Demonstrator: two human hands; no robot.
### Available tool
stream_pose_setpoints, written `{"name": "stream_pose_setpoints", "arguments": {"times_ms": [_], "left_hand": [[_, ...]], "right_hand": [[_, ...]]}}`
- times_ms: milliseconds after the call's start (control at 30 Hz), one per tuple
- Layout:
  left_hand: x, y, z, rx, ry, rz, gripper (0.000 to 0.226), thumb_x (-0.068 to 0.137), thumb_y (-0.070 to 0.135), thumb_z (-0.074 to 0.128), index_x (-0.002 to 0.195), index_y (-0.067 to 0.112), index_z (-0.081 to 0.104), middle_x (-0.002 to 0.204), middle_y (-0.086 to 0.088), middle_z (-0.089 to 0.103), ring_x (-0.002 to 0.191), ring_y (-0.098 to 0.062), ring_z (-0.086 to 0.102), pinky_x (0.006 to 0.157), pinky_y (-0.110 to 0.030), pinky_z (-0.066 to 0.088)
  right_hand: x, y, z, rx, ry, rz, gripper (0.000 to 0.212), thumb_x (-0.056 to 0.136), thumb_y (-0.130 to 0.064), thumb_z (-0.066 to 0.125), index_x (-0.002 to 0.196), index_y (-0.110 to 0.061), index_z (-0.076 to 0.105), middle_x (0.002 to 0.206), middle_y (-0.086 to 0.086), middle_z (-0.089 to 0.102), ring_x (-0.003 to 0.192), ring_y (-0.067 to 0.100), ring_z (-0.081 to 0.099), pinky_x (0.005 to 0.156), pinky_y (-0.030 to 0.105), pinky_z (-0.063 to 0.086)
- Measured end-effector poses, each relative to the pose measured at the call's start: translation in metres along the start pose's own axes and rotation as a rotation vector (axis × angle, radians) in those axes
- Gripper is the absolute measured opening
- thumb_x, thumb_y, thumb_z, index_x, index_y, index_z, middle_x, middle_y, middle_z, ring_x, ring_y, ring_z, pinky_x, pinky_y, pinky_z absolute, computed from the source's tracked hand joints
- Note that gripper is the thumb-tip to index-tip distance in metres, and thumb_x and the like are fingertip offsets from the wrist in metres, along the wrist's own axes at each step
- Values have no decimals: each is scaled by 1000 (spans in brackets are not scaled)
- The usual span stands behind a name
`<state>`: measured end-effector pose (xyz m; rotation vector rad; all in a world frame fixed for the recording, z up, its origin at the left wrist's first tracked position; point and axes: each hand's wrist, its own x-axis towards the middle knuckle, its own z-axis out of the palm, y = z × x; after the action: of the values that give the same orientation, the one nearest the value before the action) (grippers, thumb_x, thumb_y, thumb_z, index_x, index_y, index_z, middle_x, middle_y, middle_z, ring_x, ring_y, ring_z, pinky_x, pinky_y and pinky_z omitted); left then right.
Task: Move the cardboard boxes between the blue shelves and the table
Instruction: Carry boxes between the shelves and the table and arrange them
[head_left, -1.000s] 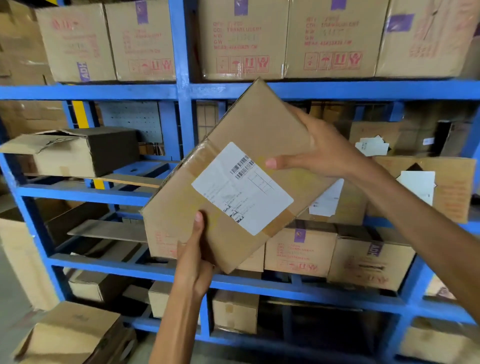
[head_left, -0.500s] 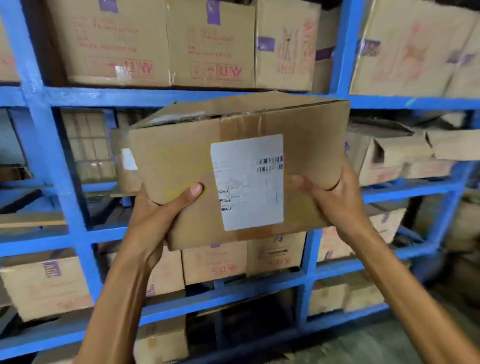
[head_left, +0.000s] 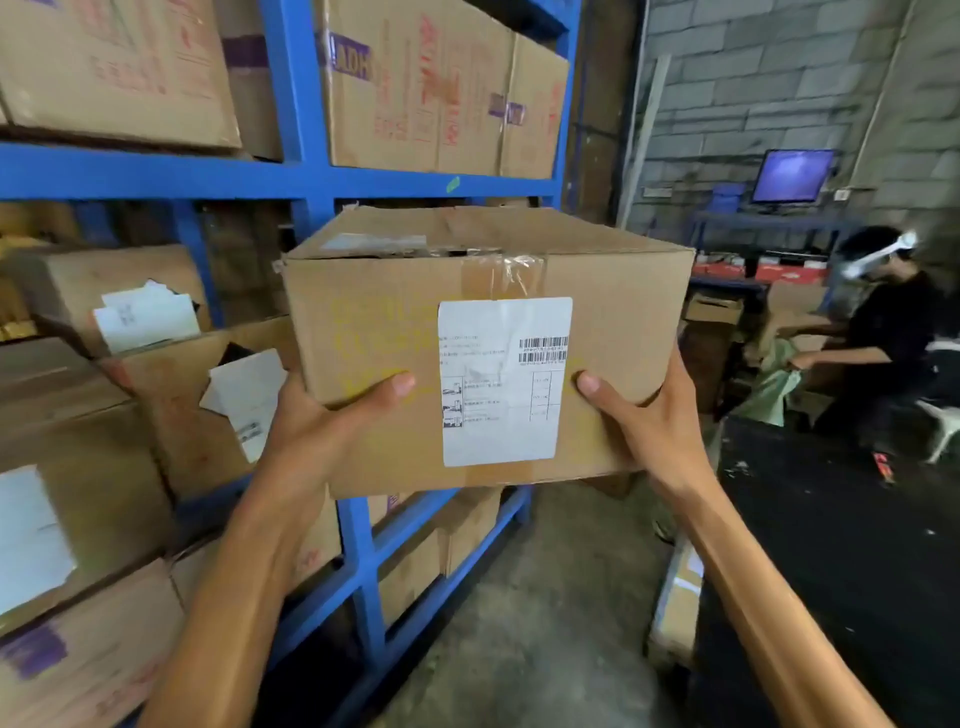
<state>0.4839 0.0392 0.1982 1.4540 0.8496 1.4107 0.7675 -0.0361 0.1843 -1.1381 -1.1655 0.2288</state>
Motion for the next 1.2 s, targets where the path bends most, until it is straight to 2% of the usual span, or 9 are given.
{"name": "stream_pose_setpoints", "arguments": {"times_ms": [100, 267, 433, 500, 633, 800, 967, 1100, 1200], "left_hand": [[29, -26, 50, -41, -144, -50, 78, 49, 47, 91, 120, 24, 68, 111, 6, 77, 105, -14, 72, 86, -34, 55], [59, -69, 143, -121, -378, -155, 83, 45, 46, 93, 121, 21, 68, 111, -1, 77, 107, -24, 72, 99, -52, 54], [53, -91, 242, -145, -658, -135, 90, 44, 41, 98, 124, 17, 65, 107, 4, 78, 103, -16, 74, 87, -31, 58], [41, -99, 277, -167, -763, -135, 93, 43, 40, 99, 126, 17, 63, 106, 5, 78, 101, -13, 74, 82, -25, 57], [5, -111, 325, -201, -986, -166, 92, 42, 45, 100, 123, 26, 61, 109, 6, 77, 104, -13, 72, 88, -35, 54], [-63, -104, 338, -264, -1246, -177, 105, 50, 40, 100, 140, 28, 49, 112, 11, 72, 102, -6, 68, 89, -32, 54], [-128, -106, 308, -362, -1527, -179, 104, 48, 45, 95, 140, 36, 48, 117, 13, 71, 104, -5, 69, 83, -33, 58], [-189, -99, 263, -431, -1748, -199, 98, 64, 25, 94, 146, 39, 42, 125, 11, 66, 106, -3, 68, 73, -23, 61], [-239, -101, 227, -451, -1935, -216, 101, 65, 25, 96, 147, 42, 39, 128, 11, 65, 108, -4, 67, 72, -22, 60]], "right_hand": [[2, 16, -39, -87, 90, 42, 83, 62, -58, 83, 135, -35, 50, 125, -19, 65, 115, 0, 61, 92, 23, 50], [-16, 39, -105, -255, 314, 142, 94, 61, -59, 85, 142, -33, 46, 127, -19, 64, 115, 0, 61, 98, 35, 54], [-60, 37, -169, -471, 549, 236, 108, 65, -66, 84, 154, -46, 26, 142, -15, 54, 127, 9, 55, 107, 48, 50], [-81, 28, -188, -547, 628, 254, 110, 68, -62, 86, 155, -49, 20, 144, -16, 51, 128, 7, 53, 107, 45, 50], [-140, 3, -203, -658, 824, 313, 113, 67, -54, 87, 154, -56, 15, 137, -31, 46, 122, -12, 47, 100, 28, 46], [-223, -43, -185, -763, 1043, 391, 115, 68, -48, 88, 154, -57, 13, 126, -37, 47, 105, -26, 51, 74, 9, 49], [-316, -81, -121, -875, 1282, 470, 117, 67, -50, 87, 157, -51, 11, 122, -37, 47, 101, -26, 54, 71, 1, 49], [-391, -120, -53, -965, 1462, 561, 116, 71, -51, 86, 155, -55, 7, 125, -33, 50, 109, -5, 60, 86, 21, 57], [-445, -144, 1, -1020, 1580, 652, 116, 74, -52, 85, 155, -55, 3, 138, -19, 52, 115, 10, 64, 94, 38, 59]]}}
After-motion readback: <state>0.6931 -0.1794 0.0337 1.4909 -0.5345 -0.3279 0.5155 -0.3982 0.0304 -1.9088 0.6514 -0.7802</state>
